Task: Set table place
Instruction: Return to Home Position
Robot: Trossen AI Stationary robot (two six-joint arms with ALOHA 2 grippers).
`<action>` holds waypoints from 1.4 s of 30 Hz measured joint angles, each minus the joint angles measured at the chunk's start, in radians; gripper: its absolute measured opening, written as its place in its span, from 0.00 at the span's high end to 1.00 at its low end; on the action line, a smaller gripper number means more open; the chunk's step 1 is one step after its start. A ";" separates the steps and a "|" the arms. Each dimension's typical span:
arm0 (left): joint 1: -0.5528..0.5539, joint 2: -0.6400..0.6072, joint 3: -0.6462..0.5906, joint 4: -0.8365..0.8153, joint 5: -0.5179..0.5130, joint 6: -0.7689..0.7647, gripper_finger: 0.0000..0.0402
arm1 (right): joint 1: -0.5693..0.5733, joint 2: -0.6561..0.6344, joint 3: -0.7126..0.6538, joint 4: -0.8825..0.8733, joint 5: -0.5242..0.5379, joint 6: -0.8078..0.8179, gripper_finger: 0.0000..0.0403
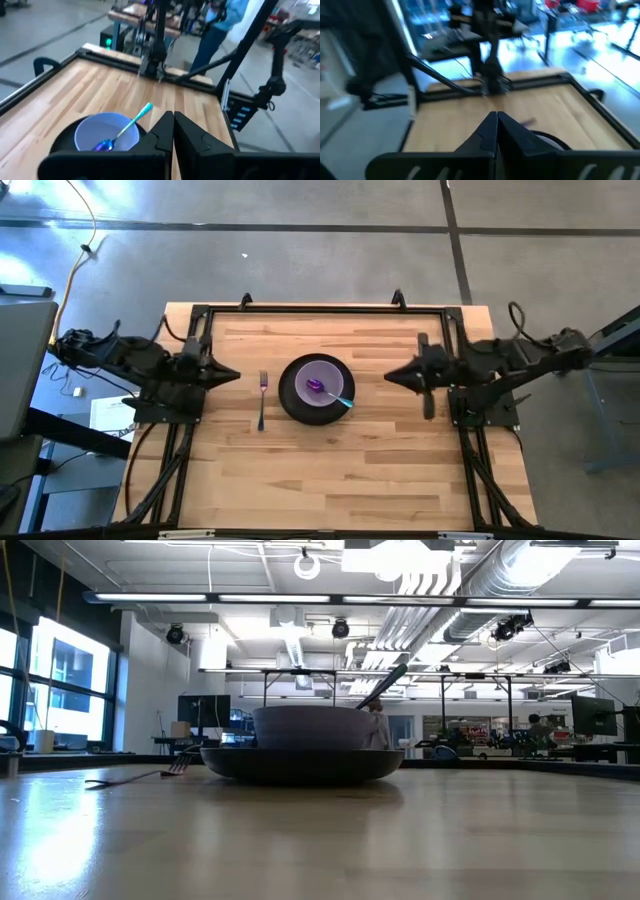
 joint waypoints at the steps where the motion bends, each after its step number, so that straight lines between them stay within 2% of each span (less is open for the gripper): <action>1: 0.000 -0.033 -0.025 0.012 0.000 0.010 1.00 | 0.017 -0.037 -0.054 0.046 0.000 -0.004 1.00; 10: 0.002 -0.344 -0.249 0.153 0.011 0.087 1.00 | 0.108 -0.378 -0.489 0.437 0.000 0.003 1.00; 17: 0.002 -0.594 -0.389 0.217 0.090 0.104 1.00 | 0.117 -0.603 -0.750 0.600 0.001 0.006 1.00; 22: 0.002 -0.595 -0.423 0.239 0.134 0.171 1.00 | 0.117 -0.707 -0.893 0.707 0.002 0.004 1.00; 25: 0.002 -0.598 -0.456 0.206 0.096 0.194 1.00 | 0.117 -0.750 -0.961 0.766 0.004 -0.023 1.00; 30: 0.002 -0.603 -0.502 0.233 0.094 0.217 1.00 | 0.116 -0.804 -1.066 0.846 -0.003 -0.057 1.00; 35: 0.002 -0.603 -0.593 0.363 0.098 0.269 1.00 | 0.116 -0.857 -1.184 0.953 -0.043 -0.071 1.00; 42: 0.002 -0.603 -0.704 0.464 0.101 0.250 1.00 | 0.116 -0.887 -1.190 0.908 -0.093 -0.074 1.00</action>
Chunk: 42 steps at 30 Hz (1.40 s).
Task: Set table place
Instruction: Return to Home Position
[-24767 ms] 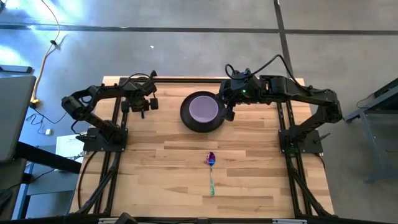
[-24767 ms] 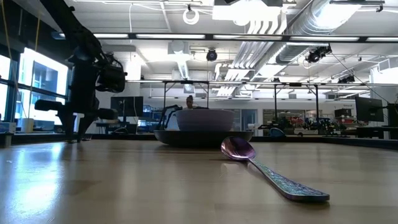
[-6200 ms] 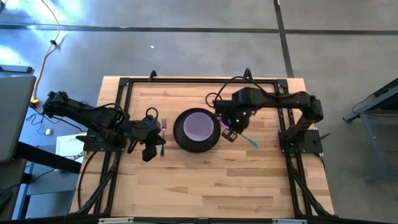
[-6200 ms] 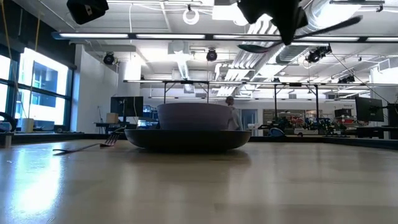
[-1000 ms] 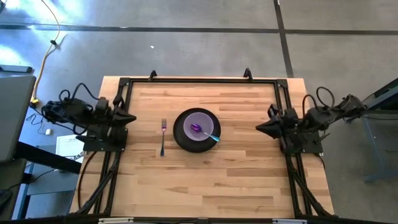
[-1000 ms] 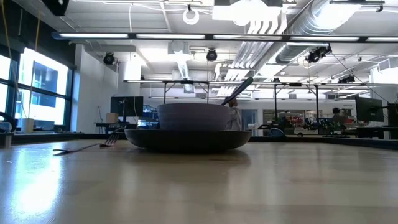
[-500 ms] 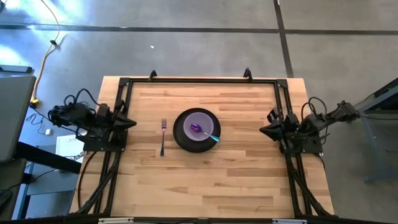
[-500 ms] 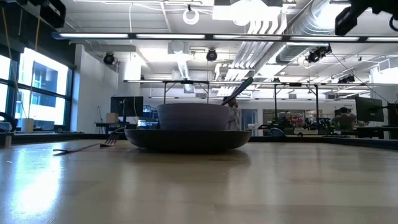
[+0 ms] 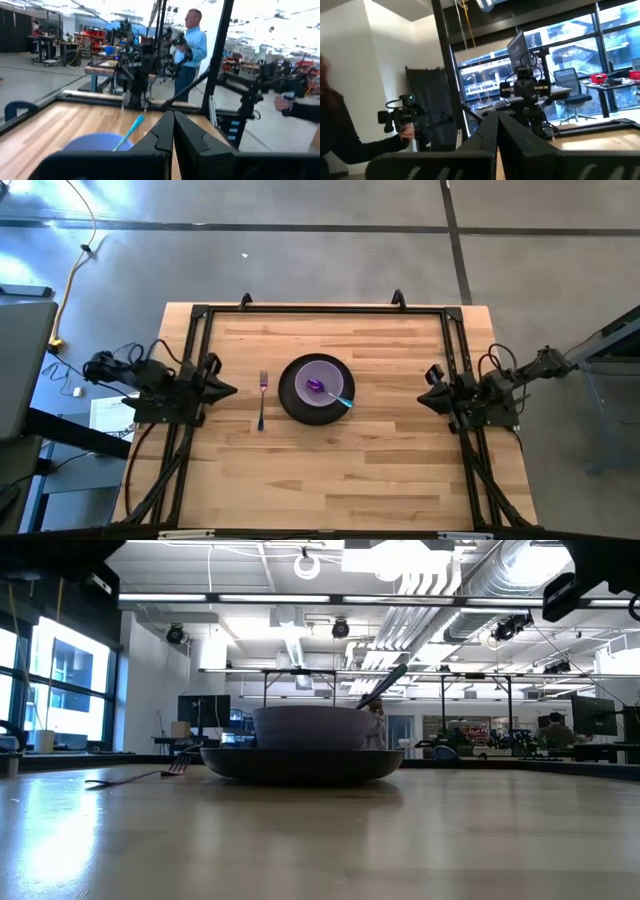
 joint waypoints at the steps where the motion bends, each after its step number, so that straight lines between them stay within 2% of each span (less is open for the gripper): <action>1: 0.000 0.000 -0.018 0.010 0.000 0.000 1.00 | 0.000 0.001 0.000 -0.006 -0.001 -0.001 1.00; 12: 0.000 0.000 -0.197 0.123 0.000 -0.003 1.00 | -0.003 0.002 0.000 -0.138 -0.001 -0.041 1.00; 18: 0.000 0.010 -0.204 0.154 -0.006 0.077 1.00 | -0.003 0.004 0.000 -0.231 0.007 -0.055 1.00; 28: 0.000 0.009 -0.204 0.156 -0.029 0.075 1.00 | -0.003 0.004 0.000 -0.320 0.044 -0.128 1.00; 35: 0.000 0.009 -0.204 0.156 -0.029 0.075 1.00 | -0.003 0.004 -0.001 -0.391 0.044 -0.123 1.00; 42: 0.000 0.009 -0.204 0.156 -0.029 0.074 1.00 | -0.003 0.005 -0.001 -0.391 0.044 -0.123 1.00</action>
